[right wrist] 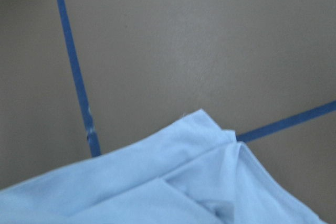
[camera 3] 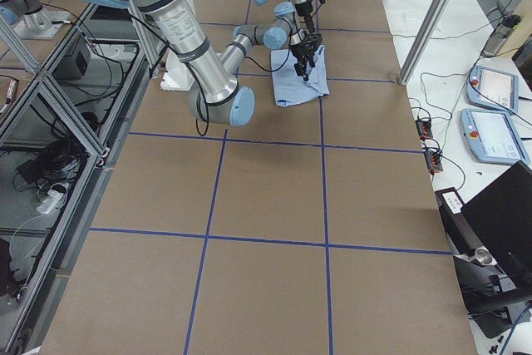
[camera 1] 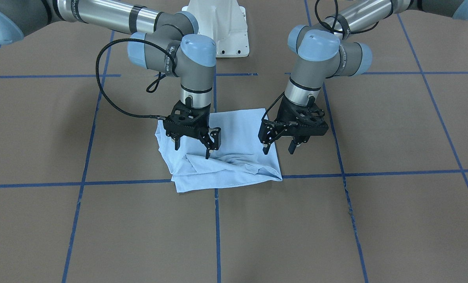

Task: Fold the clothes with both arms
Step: 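Lay the folded edge down and open both grippers, raising the right arm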

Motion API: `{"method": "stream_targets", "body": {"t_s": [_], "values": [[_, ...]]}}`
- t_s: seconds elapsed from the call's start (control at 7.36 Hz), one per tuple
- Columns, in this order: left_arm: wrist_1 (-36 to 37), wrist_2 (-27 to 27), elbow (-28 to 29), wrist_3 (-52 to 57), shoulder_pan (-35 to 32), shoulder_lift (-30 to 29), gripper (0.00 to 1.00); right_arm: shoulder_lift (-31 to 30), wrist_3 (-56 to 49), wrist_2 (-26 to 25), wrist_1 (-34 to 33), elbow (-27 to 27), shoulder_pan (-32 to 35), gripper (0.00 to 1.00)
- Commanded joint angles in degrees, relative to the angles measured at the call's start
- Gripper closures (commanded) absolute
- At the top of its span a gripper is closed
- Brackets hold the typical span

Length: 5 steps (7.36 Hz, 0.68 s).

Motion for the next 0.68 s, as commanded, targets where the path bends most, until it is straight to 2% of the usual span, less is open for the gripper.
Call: {"method": "stream_targets", "body": {"t_s": [0.0, 0.54], "values": [[0.1, -0.6, -1.0, 0.5, -0.2, 0.6, 0.0, -0.1, -2.5, -5.3, 0.2, -0.7, -5.0, 0.0], [0.0, -0.6, -1.1, 0.1, -0.2, 0.6, 0.0, -0.2, -11.0, -8.0, 0.4, -5.3, -2.2, 0.0]]}}
